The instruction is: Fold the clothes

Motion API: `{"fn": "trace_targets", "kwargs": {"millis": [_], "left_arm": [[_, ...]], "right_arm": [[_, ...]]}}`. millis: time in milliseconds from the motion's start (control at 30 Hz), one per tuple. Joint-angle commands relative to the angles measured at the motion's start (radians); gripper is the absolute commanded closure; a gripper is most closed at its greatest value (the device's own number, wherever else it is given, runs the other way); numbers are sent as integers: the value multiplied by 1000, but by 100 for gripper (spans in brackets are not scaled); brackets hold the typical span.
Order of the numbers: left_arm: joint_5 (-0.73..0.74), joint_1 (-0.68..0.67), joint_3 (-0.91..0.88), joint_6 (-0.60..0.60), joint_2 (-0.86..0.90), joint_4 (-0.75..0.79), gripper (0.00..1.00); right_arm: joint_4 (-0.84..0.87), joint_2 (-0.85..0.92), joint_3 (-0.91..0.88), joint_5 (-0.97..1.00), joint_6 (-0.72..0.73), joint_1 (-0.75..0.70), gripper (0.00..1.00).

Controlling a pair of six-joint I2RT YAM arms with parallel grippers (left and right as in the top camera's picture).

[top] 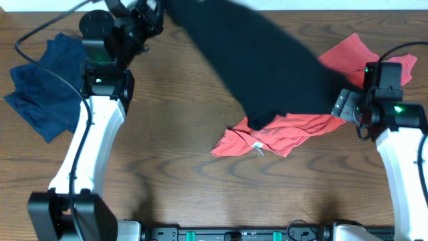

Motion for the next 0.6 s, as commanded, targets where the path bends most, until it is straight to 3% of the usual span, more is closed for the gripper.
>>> {"fn": "trace_targets", "kwargs": {"millis": [0,100,233,567], "left_arm": [[-59,-7,-8,178,40,-76,94],[-136,-8,-8,241,61,-174,94],[-151,-8,-8,312,93,-244,94],[-165,-8,-8,312,149,-246,92]], "right_arm": [[100,69,-29,-103,-100,-7,14],[180,154,-36,-182,-127,-7,16],[191,282,-36,-160,-49,-8,18],[224,555,-37,-163,33,-6,16]]}}
